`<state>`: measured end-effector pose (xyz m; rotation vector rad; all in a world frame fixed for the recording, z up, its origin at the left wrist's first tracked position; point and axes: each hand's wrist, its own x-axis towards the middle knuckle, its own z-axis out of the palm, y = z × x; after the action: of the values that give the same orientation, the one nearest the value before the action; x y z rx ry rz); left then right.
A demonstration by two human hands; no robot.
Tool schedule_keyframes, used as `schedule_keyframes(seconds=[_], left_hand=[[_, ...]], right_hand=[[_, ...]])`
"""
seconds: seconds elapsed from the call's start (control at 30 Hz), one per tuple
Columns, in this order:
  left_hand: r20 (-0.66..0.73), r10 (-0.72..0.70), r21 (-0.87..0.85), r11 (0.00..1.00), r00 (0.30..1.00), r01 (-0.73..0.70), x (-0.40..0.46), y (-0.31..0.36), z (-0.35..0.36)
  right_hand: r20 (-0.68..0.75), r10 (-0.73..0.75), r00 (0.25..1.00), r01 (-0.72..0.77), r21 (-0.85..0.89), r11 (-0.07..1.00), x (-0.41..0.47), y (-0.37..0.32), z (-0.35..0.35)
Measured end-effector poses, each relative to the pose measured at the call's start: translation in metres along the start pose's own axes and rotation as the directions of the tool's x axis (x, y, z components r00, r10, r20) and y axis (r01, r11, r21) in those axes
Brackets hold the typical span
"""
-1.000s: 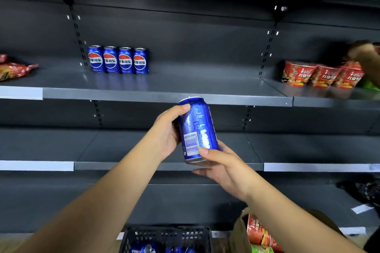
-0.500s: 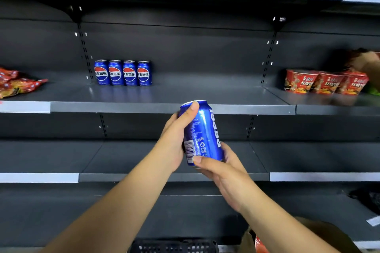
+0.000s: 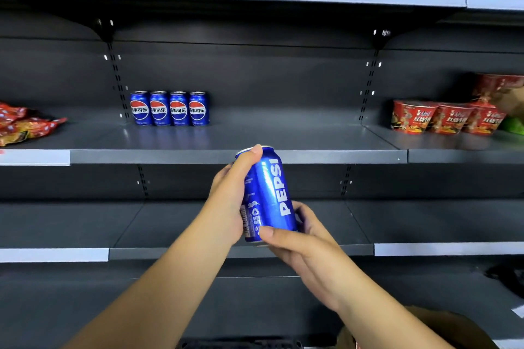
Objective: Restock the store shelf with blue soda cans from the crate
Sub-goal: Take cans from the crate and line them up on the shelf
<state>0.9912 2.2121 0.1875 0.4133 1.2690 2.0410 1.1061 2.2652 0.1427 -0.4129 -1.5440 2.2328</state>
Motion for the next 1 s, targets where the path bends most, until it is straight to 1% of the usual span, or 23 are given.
schedule_keyframes(seconds=[0.07,0.13,0.23,0.3,0.33,0.4,0.47,0.5,0.6,0.67,0.73,0.8,0.87,0.9,1.0], left_hand=[[0.080,-0.060,-0.030,0.998,0.995,0.062,-0.002,0.005,-0.001],[0.138,-0.086,-0.042,0.995,0.987,0.092,-0.005,0.007,-0.001],[0.173,-0.066,-0.030,0.997,0.983,0.072,-0.008,0.008,0.001],[0.155,-0.034,0.007,0.999,0.987,0.034,-0.009,0.008,0.001],[0.133,-0.014,0.030,0.999,0.991,0.010,-0.009,0.007,0.001],[0.099,0.046,0.068,0.996,0.994,-0.053,-0.009,0.004,0.002],[0.074,0.110,0.061,0.991,0.991,-0.115,-0.010,0.003,0.006],[0.062,0.118,0.039,0.992,0.991,-0.121,-0.012,0.004,0.009],[0.014,0.068,-0.016,0.998,0.998,-0.068,-0.015,0.005,0.016],[0.009,0.077,-0.029,0.997,0.997,-0.077,-0.016,0.007,0.016],[0.053,0.106,-0.043,0.994,0.993,-0.103,-0.016,0.009,0.014],[0.116,0.106,-0.040,0.994,0.988,-0.102,-0.018,0.012,0.013],[0.169,0.110,-0.027,0.994,0.979,-0.107,-0.020,0.013,0.013],[0.181,0.109,-0.022,0.994,0.978,-0.107,-0.021,0.013,0.014],[0.158,0.091,0.026,0.995,0.983,-0.096,-0.023,0.012,0.015]], right_hand=[[0.057,0.022,0.998,-0.026,0.076,0.997,-0.002,0.001,0.001],[0.103,0.024,0.994,-0.034,0.105,0.994,-0.004,0.004,0.004],[0.064,-0.034,0.997,0.026,0.124,0.992,-0.003,0.006,0.007],[0.004,-0.074,0.997,0.073,0.108,0.991,-0.003,0.006,0.010],[-0.035,-0.094,0.995,0.096,0.072,0.993,-0.004,0.005,0.011],[-0.112,-0.142,0.984,0.136,-0.054,0.989,-0.005,0.001,0.014],[-0.164,-0.189,0.968,0.157,-0.188,0.969,-0.006,-0.003,0.016],[-0.178,-0.210,0.961,0.163,-0.243,0.956,-0.006,-0.004,0.017],[-0.178,-0.242,0.954,0.164,-0.367,0.915,-0.011,-0.005,0.018],[-0.136,-0.217,0.967,0.161,-0.335,0.928,-0.014,-0.008,0.016],[-0.100,-0.165,0.981,0.141,-0.209,0.968,-0.014,-0.011,0.010],[-0.019,-0.101,0.995,0.100,-0.057,0.993,-0.015,-0.012,0.004],[0.063,-0.055,0.996,0.054,0.021,0.998,-0.016,-0.013,0.002],[0.073,-0.053,0.996,0.051,0.031,0.998,-0.016,-0.013,0.002],[0.009,-0.094,0.996,0.094,0.030,0.995,-0.016,-0.010,0.002]])
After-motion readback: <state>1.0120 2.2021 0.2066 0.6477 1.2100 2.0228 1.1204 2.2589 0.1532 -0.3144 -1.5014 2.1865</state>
